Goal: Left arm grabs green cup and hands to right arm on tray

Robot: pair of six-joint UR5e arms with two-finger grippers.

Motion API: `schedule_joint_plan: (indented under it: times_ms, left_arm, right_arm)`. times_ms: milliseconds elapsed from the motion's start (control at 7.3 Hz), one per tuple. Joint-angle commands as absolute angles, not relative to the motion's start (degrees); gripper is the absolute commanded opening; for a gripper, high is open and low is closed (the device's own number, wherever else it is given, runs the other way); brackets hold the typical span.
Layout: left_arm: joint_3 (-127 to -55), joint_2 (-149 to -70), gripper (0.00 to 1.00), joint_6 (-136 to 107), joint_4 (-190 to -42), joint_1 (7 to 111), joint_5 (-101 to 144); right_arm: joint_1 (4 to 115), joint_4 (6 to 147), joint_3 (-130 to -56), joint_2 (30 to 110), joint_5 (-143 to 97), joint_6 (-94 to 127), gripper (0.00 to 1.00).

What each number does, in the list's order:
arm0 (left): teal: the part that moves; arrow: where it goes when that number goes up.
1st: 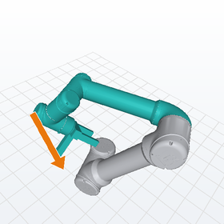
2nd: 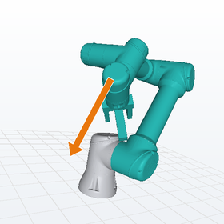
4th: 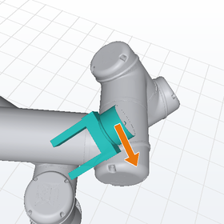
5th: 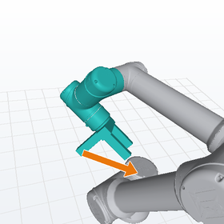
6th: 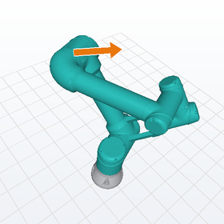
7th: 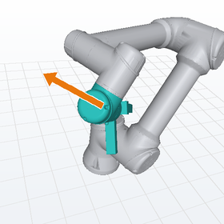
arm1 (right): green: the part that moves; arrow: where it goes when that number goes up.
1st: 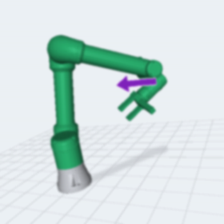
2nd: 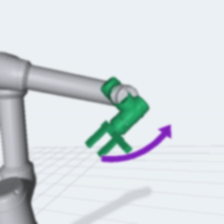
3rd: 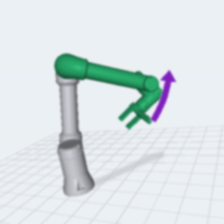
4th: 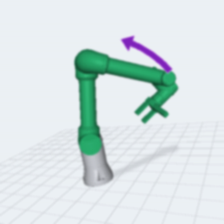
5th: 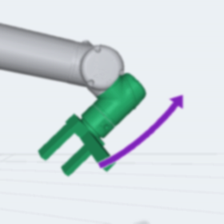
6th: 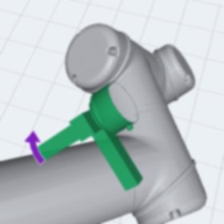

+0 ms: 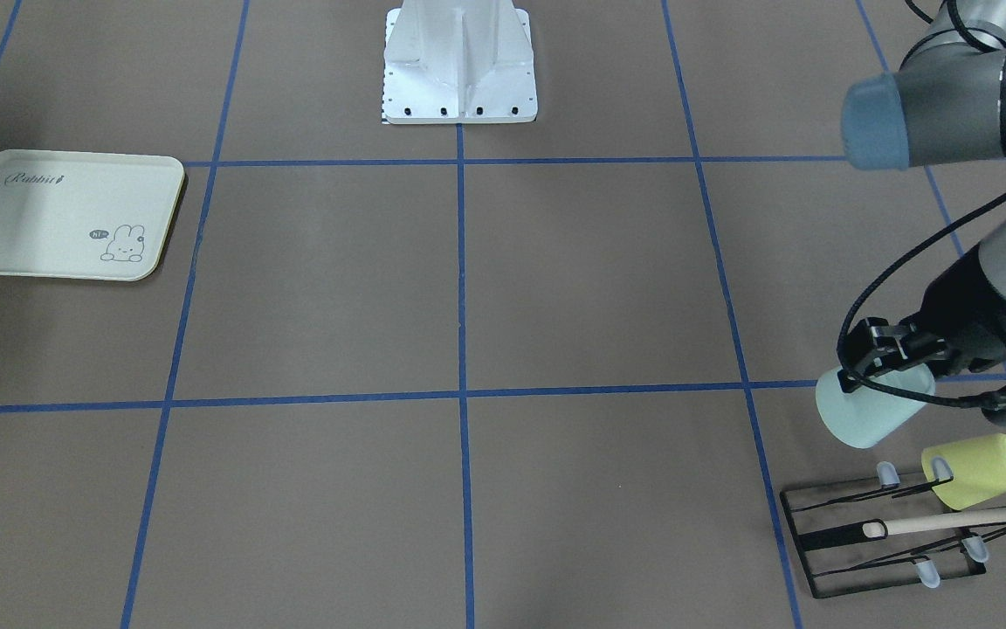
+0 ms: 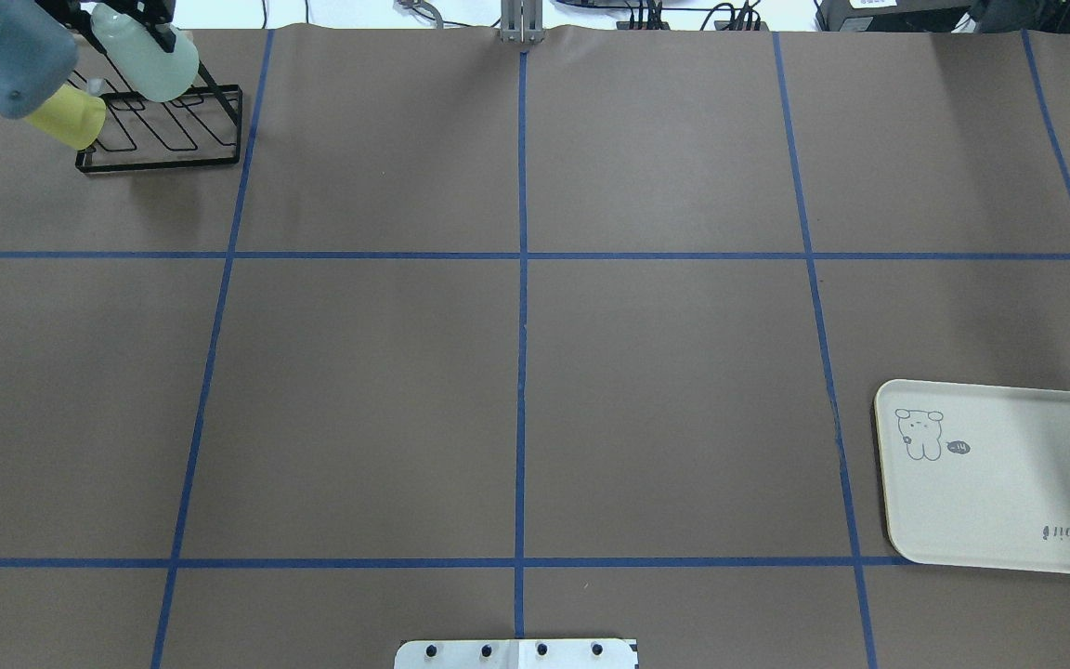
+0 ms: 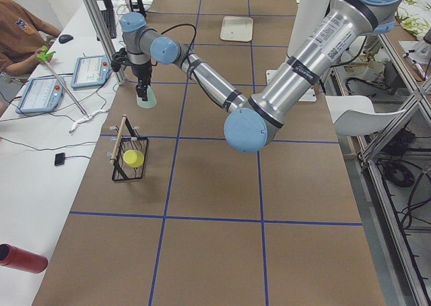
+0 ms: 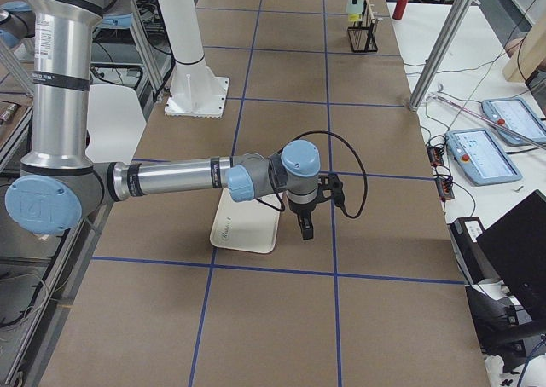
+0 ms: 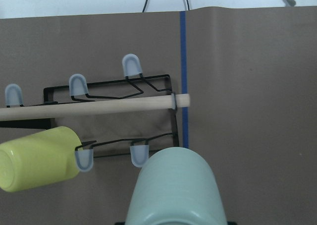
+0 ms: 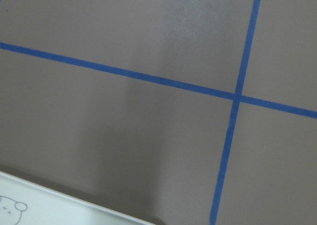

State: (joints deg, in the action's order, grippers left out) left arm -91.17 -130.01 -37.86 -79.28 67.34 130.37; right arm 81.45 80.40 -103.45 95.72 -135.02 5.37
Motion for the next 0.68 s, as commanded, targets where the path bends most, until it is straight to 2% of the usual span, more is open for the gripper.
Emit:
schedule_joint_plan:
  times_ms: [0,137,548]
  left_arm:
    - [-100.9,-130.4,0.00,-55.5,-79.3,58.9,132.2]
    - [-104.6,-130.3,0.00,-62.7,-83.9,54.9,132.3]
    - [-104.2,-129.6,0.00,-90.9,-114.4,46.2,131.7]
  right_arm:
    - [79.7,80.3,-103.7,90.8,-138.8,11.9,1.00]
    - [79.3,80.3,-103.7,88.3,-141.7,17.2,1.00]
    - [79.1,80.3,-106.6,85.8,-149.5,23.8,1.00]
